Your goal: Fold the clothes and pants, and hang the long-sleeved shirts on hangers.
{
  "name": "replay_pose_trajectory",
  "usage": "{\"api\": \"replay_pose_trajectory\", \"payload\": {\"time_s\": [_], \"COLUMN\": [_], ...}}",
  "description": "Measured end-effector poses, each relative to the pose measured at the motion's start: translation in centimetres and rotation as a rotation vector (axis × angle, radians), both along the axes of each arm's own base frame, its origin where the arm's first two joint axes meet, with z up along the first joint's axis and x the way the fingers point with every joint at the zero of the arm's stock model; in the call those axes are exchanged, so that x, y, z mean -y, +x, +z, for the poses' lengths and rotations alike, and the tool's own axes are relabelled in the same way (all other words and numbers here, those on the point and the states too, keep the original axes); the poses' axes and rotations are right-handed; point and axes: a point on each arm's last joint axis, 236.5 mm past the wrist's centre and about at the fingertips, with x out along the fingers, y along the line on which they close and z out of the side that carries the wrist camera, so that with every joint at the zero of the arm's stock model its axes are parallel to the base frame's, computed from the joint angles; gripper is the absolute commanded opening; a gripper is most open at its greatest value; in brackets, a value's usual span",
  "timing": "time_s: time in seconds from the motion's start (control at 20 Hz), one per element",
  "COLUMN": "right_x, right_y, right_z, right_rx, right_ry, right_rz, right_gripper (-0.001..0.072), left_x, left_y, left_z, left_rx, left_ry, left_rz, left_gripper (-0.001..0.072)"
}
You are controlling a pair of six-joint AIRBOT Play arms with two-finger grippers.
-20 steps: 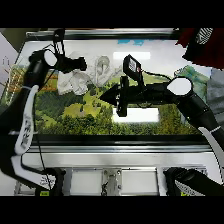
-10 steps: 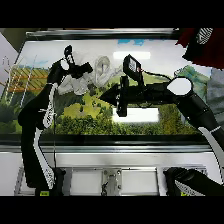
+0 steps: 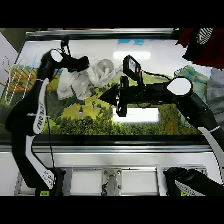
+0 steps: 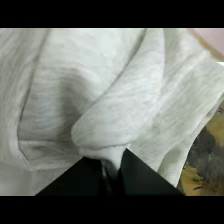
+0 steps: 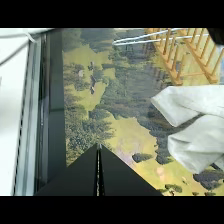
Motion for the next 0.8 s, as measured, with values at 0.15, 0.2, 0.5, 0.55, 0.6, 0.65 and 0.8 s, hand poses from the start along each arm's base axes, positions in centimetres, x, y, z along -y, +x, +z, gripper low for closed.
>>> {"api": "replay_pose_trajectory", "payload": {"time_s": [0.15,0.2,0.5,0.55,0.6,0.65,0.8], "right_x": [0.0,0.0,0.0,0.0,-0.1,-0.1,-0.2], "right_y": [0.0,0.1,0.1,0.1,0.1,0.1,0.0], "right_z": [-0.1,-0.1,-0.2,-0.2,-0.1,0.0,0.4], "right_rx": [-0.002,-0.002,-0.003,-0.004,-0.005,-0.007,-0.016], "right_ry": [-0.001,-0.001,-0.002,-0.001,0.002,0.005,0.024], "right_rz": [0.0,0.0,0.0,0.0,-0.001,0.0,0.0], "right_gripper": [0.0028,0.0027,0.0027,0.0027,0.0028,0.0027,0.0027], "left_x": [-0.9,-1.0,-0.2,0.0,0.2,0.3,0.4], "left_y": [-3.5,-4.9,-14.6,-15.9,-17.2,-18.5,-21.5], "left_z": [7.0,8.8,14.9,15.4,15.8,16.2,17.3], "left_rx": [0.09,0.114,0.195,0.205,0.213,0.223,0.257], "left_ry": [0.028,0.034,0.05,0.05,0.049,0.048,0.045], "left_rz": [-0.041,-0.051,-0.114,-0.124,-0.133,-0.141,-0.151], "left_gripper": [0.0024,0.0024,0.0023,0.0023,0.0023,0.0023,0.0023]}}
